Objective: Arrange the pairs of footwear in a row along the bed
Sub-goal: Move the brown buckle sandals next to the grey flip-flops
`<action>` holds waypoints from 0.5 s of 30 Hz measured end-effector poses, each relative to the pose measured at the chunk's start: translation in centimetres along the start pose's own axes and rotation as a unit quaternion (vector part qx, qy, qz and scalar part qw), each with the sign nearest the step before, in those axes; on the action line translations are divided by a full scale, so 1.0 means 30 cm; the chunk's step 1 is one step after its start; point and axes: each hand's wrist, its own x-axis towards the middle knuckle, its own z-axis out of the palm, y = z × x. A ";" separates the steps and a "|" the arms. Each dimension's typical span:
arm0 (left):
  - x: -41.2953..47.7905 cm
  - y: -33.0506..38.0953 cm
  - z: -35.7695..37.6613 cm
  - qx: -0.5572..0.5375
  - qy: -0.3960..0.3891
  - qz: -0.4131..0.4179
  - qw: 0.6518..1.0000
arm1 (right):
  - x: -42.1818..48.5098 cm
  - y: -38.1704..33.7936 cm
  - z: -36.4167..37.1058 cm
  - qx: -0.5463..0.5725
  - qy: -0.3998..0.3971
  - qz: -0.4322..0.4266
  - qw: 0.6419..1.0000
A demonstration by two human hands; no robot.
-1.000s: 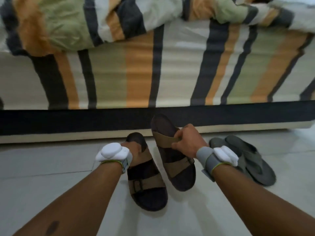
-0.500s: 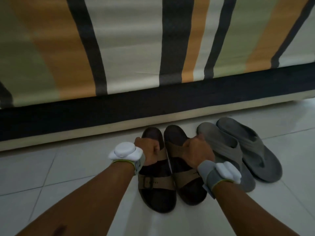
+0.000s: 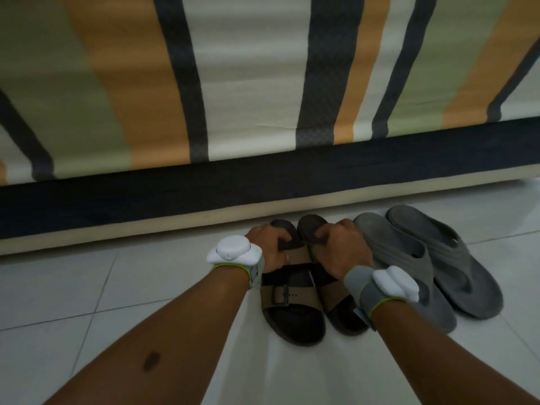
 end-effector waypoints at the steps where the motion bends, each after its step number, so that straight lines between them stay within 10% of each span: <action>1: -0.032 -0.017 -0.031 -0.006 0.015 -0.001 1.000 | -0.013 -0.044 -0.017 0.010 -0.001 -0.015 1.000; 15: -1.011 -0.732 -0.670 -0.038 0.250 -0.171 0.952 | -0.476 -1.264 -0.067 -0.008 -0.038 -0.340 0.940</action>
